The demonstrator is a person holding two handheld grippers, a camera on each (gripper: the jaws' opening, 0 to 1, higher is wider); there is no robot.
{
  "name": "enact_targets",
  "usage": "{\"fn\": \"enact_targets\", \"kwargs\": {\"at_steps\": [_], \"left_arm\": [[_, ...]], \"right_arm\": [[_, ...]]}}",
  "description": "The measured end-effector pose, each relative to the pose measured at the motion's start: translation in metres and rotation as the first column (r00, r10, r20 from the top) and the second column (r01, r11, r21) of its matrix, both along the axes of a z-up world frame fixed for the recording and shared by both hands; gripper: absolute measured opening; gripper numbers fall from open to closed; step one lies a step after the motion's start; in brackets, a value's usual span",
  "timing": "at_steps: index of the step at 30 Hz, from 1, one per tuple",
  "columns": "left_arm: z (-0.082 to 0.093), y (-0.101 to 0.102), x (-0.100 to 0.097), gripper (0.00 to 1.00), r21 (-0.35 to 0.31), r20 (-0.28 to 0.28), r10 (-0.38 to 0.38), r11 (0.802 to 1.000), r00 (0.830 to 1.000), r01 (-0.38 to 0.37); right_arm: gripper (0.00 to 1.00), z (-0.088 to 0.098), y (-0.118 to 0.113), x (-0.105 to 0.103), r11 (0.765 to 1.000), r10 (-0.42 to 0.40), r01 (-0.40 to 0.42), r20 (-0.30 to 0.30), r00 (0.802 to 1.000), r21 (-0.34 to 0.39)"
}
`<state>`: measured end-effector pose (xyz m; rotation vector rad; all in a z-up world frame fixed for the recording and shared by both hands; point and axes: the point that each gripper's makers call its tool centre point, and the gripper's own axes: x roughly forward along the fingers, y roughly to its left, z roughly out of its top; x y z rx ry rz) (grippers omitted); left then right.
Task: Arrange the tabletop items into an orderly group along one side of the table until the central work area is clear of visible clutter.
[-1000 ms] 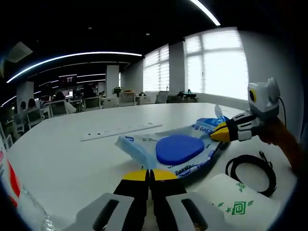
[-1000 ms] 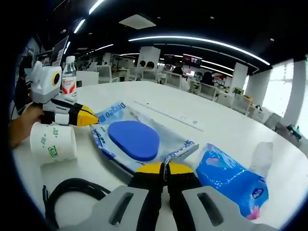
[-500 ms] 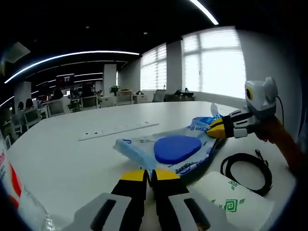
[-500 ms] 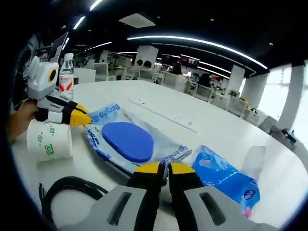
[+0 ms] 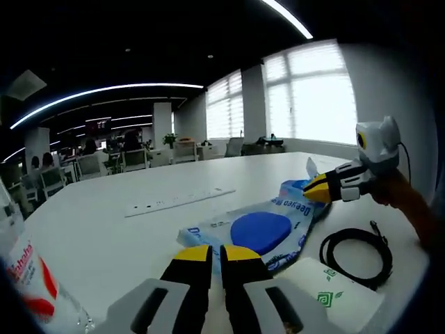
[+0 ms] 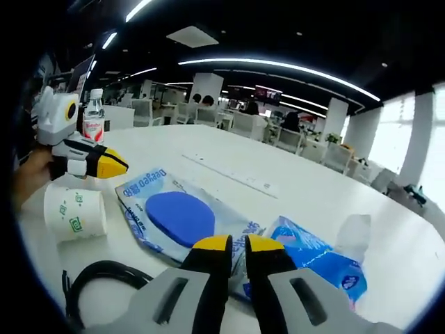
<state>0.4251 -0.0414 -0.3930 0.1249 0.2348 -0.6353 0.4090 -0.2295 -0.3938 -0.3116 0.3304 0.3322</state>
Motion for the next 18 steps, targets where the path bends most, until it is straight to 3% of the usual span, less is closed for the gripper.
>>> {"fn": "enact_targets", "kwargs": {"at_steps": [12, 18], "left_arm": [[0.014, 0.017, 0.005, 0.03, -0.03, 0.021, 0.041, 0.999, 0.999, -0.04], [0.014, 0.02, 0.005, 0.04, -0.052, 0.006, 0.048, 0.998, 0.999, -0.048]], "right_arm": [[0.08, 0.017, -0.007, -0.004, 0.999, -0.005, 0.004, 0.033, 0.999, 0.045], [0.1, 0.017, -0.008, -0.001, 0.998, 0.004, -0.006, 0.025, 1.0, 0.07]]}}
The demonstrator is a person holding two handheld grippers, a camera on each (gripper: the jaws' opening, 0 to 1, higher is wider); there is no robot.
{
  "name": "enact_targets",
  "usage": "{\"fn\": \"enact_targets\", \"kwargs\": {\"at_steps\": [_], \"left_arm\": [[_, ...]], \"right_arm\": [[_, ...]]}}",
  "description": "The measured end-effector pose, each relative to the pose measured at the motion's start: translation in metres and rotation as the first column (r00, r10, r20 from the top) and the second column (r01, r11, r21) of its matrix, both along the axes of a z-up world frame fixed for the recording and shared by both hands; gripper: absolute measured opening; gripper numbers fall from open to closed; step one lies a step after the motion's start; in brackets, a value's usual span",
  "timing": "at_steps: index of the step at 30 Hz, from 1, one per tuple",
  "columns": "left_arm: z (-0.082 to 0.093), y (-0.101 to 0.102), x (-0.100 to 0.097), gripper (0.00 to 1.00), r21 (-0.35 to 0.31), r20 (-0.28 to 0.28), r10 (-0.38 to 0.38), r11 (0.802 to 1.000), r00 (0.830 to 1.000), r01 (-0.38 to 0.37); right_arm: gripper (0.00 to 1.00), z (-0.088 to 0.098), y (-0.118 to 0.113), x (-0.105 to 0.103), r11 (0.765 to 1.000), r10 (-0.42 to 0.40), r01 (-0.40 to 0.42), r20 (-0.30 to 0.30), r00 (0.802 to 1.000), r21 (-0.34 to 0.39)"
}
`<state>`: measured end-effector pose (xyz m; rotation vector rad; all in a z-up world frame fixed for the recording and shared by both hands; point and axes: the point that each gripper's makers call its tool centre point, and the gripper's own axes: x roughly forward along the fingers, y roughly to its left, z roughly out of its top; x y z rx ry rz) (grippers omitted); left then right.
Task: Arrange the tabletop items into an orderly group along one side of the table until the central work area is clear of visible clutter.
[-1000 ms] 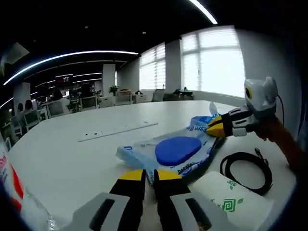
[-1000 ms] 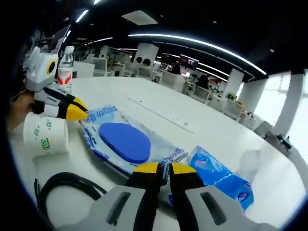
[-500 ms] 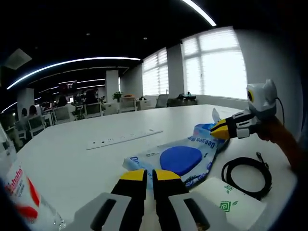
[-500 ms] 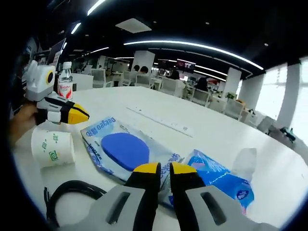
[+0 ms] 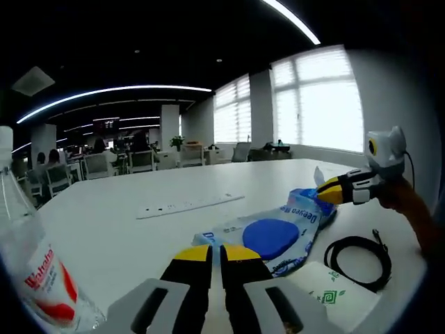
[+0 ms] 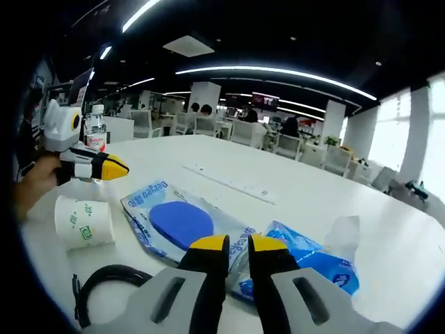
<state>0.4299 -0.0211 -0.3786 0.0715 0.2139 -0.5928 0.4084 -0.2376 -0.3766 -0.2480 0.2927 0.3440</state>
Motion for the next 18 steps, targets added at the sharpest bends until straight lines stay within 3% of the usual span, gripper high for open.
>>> {"fn": "enact_targets", "kwargs": {"at_steps": [3, 6, 10, 14, 18], "left_arm": [[0.005, 0.002, -0.004, 0.06, -0.012, 0.004, -0.002, 1.0, 1.0, 0.002], [0.01, 0.005, -0.01, 0.16, -0.022, 0.023, 0.001, 1.0, 1.0, 0.0], [0.009, 0.006, -0.013, 0.18, -0.029, 0.017, -0.002, 1.0, 1.0, 0.002], [0.002, 0.014, -0.023, 0.21, -0.036, 0.005, 0.011, 0.999, 1.0, -0.01], [0.003, 0.019, -0.028, 0.3, -0.096, -0.023, 0.024, 0.995, 0.999, -0.026]], "right_arm": [[0.11, 0.005, 0.0, 0.0, 1.0, 0.005, -0.005, 0.008, 1.0, 0.019], [0.12, 0.012, 0.002, -0.002, 0.999, 0.017, -0.018, 0.021, 1.0, 0.046], [0.14, 0.018, 0.004, -0.004, 0.998, 0.024, -0.026, 0.046, 0.999, 0.063], [0.15, 0.027, 0.008, -0.023, 0.994, 0.062, -0.067, 0.068, 0.996, 0.083], [0.15, 0.026, 0.007, -0.031, 0.994, 0.072, -0.077, 0.075, 0.995, 0.076]]}}
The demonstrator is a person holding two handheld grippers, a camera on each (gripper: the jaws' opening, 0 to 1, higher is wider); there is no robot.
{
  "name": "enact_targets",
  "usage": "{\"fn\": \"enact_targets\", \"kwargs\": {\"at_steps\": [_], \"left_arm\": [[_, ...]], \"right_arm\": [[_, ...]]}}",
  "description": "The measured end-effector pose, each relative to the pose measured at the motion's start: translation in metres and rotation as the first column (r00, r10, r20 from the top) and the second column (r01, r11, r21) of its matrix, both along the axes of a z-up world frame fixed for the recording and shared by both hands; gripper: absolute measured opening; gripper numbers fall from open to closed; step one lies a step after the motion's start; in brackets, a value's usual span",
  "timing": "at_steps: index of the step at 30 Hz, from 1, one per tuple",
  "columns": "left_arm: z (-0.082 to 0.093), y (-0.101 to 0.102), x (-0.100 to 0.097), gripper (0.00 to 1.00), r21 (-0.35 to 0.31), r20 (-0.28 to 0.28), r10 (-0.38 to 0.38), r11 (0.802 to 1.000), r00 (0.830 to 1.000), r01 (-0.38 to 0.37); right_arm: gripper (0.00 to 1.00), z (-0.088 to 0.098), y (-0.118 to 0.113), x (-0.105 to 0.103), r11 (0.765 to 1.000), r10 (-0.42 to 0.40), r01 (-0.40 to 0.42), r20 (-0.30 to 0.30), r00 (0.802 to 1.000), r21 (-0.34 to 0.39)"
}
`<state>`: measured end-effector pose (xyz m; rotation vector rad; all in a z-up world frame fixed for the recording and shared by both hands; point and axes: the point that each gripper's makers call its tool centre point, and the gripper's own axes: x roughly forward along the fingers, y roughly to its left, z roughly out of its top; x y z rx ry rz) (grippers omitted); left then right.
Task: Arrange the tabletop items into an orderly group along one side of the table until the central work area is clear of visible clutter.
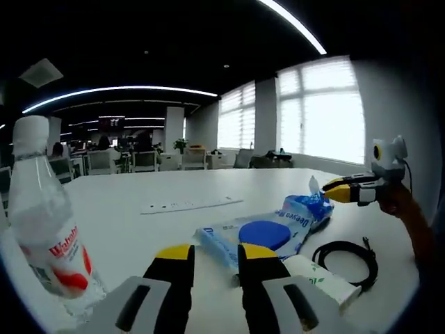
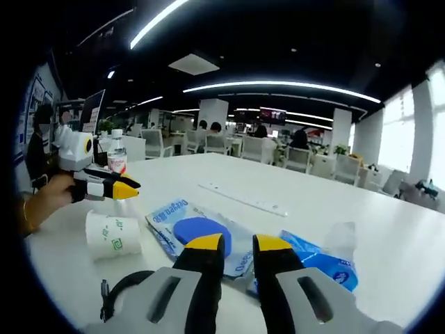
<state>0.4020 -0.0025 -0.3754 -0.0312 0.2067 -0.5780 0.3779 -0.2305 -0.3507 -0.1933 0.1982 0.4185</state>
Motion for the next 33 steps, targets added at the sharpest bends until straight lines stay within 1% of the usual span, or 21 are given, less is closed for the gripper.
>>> {"fn": "enact_targets", "kwargs": {"at_steps": [2, 3, 4, 6, 7, 11, 17, 19, 23, 24, 26, 33], "left_arm": [[0.0, 0.002, -0.005, 0.36, -0.012, -0.009, 0.003, 1.0, 1.0, -0.003], [0.0, 0.001, -0.008, 0.39, -0.016, -0.012, -0.003, 1.0, 1.0, 0.003], [0.0, 0.001, -0.012, 0.4, -0.018, -0.016, -0.012, 1.0, 1.0, 0.012], [-0.001, 0.001, -0.018, 0.41, -0.019, -0.018, -0.018, 1.0, 1.0, 0.018], [-0.002, 0.001, -0.024, 0.43, -0.023, -0.019, -0.026, 0.999, 0.999, 0.026], [-0.004, -0.002, -0.035, 0.52, -0.033, -0.025, -0.043, 0.999, 0.999, 0.042], [-0.005, -0.012, -0.056, 0.64, -0.073, -0.039, -0.081, 0.994, 0.996, 0.078], [-0.005, -0.015, -0.06, 0.71, -0.08, -0.04, -0.084, 0.993, 0.996, 0.081], [-0.006, -0.02, -0.07, 0.81, -0.09, -0.044, -0.073, 0.994, 0.996, 0.069], [-0.006, -0.022, -0.073, 0.82, -0.085, -0.037, -0.069, 0.994, 0.997, 0.065], [-0.005, -0.023, -0.076, 0.82, -0.082, -0.028, -0.066, 0.995, 0.997, 0.064], [-0.007, -0.028, -0.086, 0.82, -0.089, -0.023, -0.076, 0.993, 0.997, 0.074]], "right_arm": [[0.15, 0.0, -0.002, -0.005, 1.0, 0.001, -0.001, 0.007, 1.0, 0.007], [0.15, 0.003, -0.004, -0.008, 1.0, -0.005, 0.004, 0.024, 1.0, 0.017], [0.15, 0.009, -0.007, -0.01, 1.0, -0.014, 0.012, 0.062, 0.998, 0.021], [0.15, 0.013, -0.011, -0.019, 0.999, -0.022, 0.02, 0.08, 0.997, 0.026], [0.15, 0.016, -0.013, -0.022, 0.999, -0.021, 0.018, 0.093, 0.995, 0.032], [0.15, 0.023, -0.017, -0.032, 0.998, -0.017, 0.012, 0.103, 0.995, 0.055], [0.15, 0.027, -0.022, -0.049, 0.998, -0.012, 0.004, 0.125, 0.992, 0.059], [0.15, 0.028, -0.022, -0.054, 0.998, -0.012, 0.004, 0.132, 0.991, 0.067], [0.15, 0.03, -0.025, -0.064, 0.996, -0.013, 0.0, 0.152, 0.988, 0.086], [0.15, 0.029, -0.025, -0.066, 0.996, -0.012, -0.002, 0.153, 0.988, 0.091], [0.15, 0.028, -0.026, -0.071, 0.995, -0.007, -0.008, 0.154, 0.988, 0.099], [0.15, 0.024, -0.032, -0.082, 0.992, -0.01, -0.01, 0.162, 0.987, 0.124]]}}
